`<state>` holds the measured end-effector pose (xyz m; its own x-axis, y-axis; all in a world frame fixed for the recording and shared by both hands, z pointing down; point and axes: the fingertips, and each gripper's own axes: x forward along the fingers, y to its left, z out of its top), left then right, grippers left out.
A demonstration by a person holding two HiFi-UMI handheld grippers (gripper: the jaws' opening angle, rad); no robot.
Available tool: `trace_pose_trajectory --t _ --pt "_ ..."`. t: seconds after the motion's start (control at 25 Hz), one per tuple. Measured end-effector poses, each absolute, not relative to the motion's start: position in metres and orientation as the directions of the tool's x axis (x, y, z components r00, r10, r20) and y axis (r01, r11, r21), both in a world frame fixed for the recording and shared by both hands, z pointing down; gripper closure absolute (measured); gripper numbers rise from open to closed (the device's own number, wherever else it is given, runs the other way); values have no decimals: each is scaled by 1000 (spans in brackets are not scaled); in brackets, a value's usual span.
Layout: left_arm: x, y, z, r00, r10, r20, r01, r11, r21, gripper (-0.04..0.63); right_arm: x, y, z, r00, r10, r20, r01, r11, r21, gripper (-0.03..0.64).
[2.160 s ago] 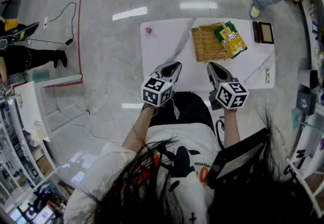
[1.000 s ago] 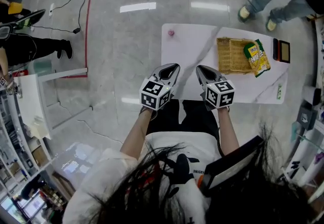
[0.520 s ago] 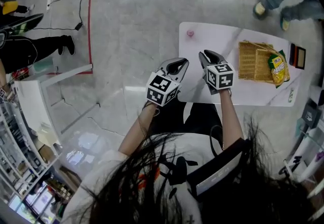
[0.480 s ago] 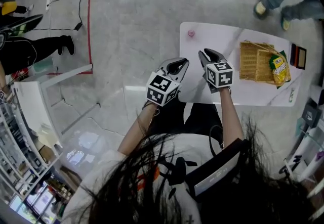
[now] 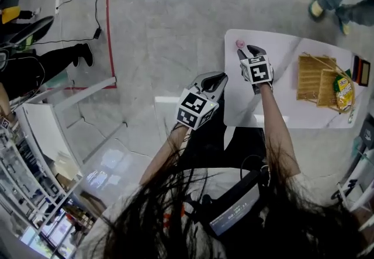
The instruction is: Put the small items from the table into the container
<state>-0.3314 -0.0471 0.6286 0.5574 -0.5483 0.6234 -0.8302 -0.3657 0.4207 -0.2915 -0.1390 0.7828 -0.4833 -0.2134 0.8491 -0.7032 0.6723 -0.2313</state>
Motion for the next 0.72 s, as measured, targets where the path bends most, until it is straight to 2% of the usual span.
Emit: trace_pose_trajectory --t 0.48,0.56,0.72 --pt "-356 -33 648 551 -533 642 -834 -337 436 584 -301 -157 824 -371 -231 900 -748 648 -142 469" --pt "-360 -34 649 545 -537 643 -838 -332 433 584 -300 -156 827 -346 -221 912 -748 652 -126 497" --pt "-365 -34 647 538 -543 644 -843 -327 428 584 -302 -155 820 -358 -221 907 -736 664 -129 508"
